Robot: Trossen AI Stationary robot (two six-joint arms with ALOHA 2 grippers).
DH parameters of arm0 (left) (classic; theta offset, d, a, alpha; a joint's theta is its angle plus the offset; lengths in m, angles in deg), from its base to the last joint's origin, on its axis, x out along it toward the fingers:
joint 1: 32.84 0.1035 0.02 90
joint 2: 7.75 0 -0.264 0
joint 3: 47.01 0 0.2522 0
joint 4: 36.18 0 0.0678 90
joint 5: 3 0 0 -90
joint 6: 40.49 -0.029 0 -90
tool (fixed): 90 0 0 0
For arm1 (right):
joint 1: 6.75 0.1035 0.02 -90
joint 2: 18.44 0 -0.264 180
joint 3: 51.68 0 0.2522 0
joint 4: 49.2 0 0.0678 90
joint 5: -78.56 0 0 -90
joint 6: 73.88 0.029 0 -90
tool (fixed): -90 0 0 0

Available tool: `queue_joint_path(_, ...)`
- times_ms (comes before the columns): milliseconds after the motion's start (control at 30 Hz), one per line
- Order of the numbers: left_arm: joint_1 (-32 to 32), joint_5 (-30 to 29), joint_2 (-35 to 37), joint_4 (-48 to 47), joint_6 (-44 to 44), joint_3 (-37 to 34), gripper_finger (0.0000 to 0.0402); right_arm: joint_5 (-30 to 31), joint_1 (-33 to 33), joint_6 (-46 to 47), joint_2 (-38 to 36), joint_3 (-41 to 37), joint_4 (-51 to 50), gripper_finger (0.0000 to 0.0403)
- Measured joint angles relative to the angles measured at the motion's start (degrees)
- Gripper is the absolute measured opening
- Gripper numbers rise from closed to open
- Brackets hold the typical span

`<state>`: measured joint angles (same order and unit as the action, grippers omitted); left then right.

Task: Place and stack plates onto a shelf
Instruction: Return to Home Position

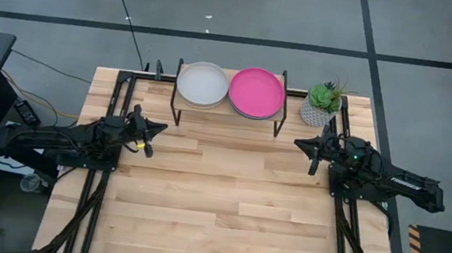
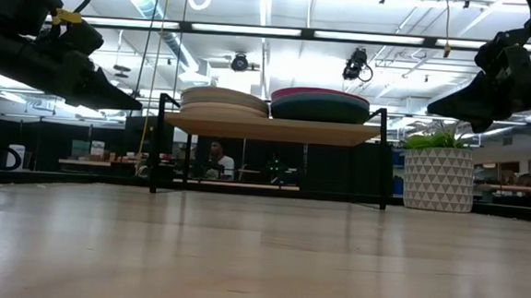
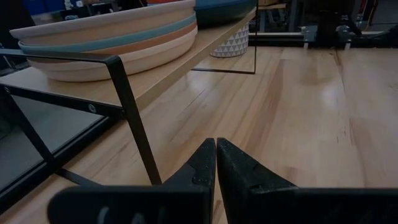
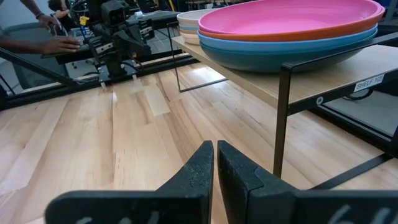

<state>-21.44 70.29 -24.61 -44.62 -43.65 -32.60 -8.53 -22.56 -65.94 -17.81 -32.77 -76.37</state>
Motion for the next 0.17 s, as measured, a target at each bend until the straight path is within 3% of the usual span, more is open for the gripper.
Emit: queue_joint_path(167,0.0,0.0,0.0,0.0,0.0,0.0,0.0023,0.0,0.0,0.0,0.0,0.0,0.0,0.0027)
